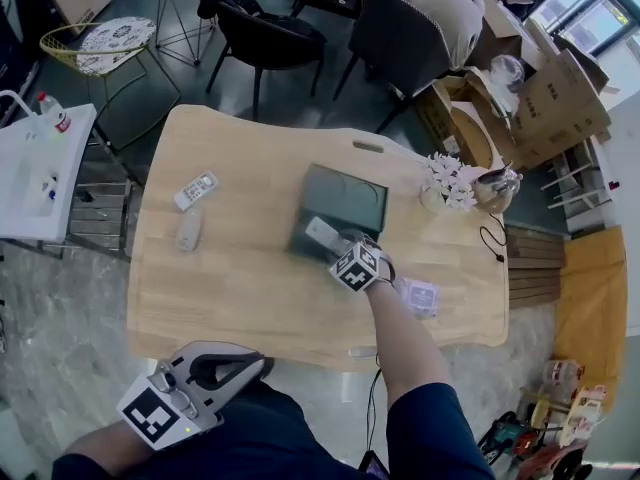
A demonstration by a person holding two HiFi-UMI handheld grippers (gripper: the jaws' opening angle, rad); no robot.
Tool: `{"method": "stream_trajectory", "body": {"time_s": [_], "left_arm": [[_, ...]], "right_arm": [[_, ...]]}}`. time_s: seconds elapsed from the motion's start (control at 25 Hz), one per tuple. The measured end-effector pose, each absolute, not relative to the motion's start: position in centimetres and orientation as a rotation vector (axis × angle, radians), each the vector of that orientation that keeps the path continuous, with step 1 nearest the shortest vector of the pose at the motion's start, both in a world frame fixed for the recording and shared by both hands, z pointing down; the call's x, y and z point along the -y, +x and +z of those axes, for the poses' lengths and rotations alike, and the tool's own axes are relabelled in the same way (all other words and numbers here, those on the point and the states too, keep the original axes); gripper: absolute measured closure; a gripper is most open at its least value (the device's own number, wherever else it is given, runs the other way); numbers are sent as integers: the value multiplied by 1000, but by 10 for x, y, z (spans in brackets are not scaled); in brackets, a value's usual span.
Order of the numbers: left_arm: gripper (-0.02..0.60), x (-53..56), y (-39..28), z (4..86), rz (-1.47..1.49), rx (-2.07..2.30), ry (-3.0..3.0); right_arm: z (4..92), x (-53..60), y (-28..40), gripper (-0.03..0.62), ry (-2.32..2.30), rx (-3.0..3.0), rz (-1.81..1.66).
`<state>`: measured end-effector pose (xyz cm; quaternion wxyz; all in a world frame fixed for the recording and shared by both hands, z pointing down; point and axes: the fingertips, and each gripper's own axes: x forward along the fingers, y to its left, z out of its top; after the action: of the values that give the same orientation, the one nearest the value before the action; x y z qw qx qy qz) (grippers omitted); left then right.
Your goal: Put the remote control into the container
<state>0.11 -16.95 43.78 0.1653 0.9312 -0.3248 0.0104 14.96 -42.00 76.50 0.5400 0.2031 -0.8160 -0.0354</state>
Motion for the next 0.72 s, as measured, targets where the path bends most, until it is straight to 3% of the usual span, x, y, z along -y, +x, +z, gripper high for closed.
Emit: {"method": "stream_trajectory", "body": {"time_s": [0.72], "left_arm": [[491, 173, -4, 450, 63, 962, 2620]], "right_arm": [[812, 426, 141, 367, 251, 1816, 20]]}}
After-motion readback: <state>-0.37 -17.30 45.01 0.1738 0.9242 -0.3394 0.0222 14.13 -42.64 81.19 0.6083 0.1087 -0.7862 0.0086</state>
